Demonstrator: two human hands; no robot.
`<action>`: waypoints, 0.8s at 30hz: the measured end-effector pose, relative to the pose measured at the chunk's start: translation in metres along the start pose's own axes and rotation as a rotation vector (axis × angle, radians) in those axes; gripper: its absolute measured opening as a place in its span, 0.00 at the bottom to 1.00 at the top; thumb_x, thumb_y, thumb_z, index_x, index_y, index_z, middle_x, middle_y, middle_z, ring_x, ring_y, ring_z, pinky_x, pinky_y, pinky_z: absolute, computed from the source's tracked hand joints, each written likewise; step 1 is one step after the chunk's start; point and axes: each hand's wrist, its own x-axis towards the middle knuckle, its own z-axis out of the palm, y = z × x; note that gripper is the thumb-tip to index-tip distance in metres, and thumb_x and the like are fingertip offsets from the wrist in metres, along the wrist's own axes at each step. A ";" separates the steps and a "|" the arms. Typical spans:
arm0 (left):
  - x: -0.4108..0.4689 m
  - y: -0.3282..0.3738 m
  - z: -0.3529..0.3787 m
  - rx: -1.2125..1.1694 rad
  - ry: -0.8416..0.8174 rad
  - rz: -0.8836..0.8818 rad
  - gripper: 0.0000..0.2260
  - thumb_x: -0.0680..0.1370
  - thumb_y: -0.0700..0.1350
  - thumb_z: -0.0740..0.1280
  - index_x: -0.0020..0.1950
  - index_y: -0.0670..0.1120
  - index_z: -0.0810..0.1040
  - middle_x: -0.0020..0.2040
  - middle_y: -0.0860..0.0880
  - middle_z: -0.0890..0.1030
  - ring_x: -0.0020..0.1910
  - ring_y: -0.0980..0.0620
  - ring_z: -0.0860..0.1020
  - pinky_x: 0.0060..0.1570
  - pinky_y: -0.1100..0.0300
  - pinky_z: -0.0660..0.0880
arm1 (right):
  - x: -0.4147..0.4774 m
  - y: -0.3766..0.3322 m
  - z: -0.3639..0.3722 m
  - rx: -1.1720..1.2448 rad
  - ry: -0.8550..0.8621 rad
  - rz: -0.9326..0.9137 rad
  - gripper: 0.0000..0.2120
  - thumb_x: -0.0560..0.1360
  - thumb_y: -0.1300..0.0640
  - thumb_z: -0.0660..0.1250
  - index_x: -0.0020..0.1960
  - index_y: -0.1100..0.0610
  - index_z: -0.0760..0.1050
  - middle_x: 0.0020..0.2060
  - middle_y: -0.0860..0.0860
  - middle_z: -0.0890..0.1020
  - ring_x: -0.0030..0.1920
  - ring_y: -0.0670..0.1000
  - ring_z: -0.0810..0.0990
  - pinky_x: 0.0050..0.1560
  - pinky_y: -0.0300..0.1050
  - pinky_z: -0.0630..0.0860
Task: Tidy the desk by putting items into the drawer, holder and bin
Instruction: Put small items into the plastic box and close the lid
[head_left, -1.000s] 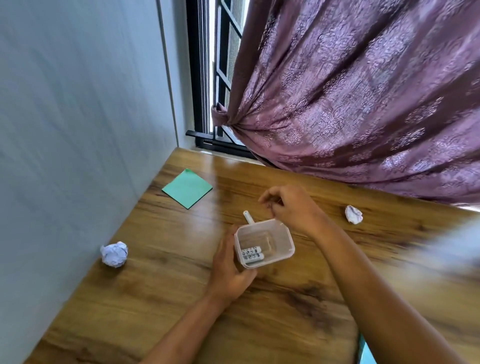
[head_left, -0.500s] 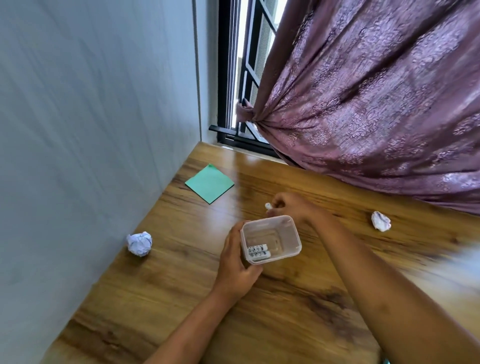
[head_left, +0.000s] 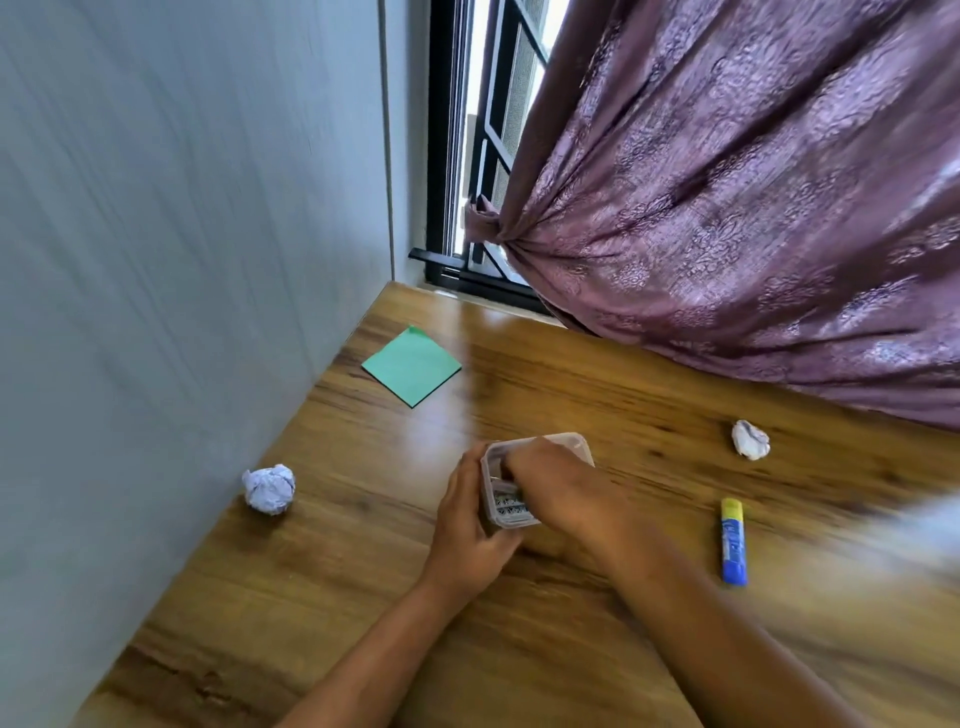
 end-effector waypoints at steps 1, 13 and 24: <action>0.001 0.000 0.000 -0.001 0.000 -0.002 0.32 0.66 0.38 0.75 0.67 0.45 0.67 0.59 0.48 0.76 0.58 0.50 0.76 0.55 0.47 0.76 | 0.003 0.003 0.003 0.047 0.018 -0.009 0.11 0.76 0.65 0.58 0.55 0.62 0.77 0.50 0.59 0.80 0.52 0.59 0.79 0.49 0.48 0.76; -0.003 0.001 0.003 -0.016 -0.028 0.078 0.35 0.66 0.33 0.77 0.64 0.53 0.64 0.58 0.51 0.74 0.57 0.52 0.76 0.50 0.53 0.79 | -0.044 0.025 -0.012 0.384 0.178 0.016 0.21 0.75 0.66 0.63 0.66 0.53 0.74 0.63 0.50 0.77 0.59 0.47 0.78 0.53 0.35 0.72; -0.004 0.055 0.120 -0.188 -0.192 0.094 0.29 0.67 0.42 0.72 0.66 0.43 0.65 0.58 0.37 0.75 0.57 0.36 0.76 0.55 0.34 0.73 | -0.153 0.135 -0.025 1.020 0.611 0.108 0.14 0.76 0.68 0.63 0.51 0.51 0.80 0.42 0.53 0.85 0.40 0.46 0.84 0.47 0.41 0.82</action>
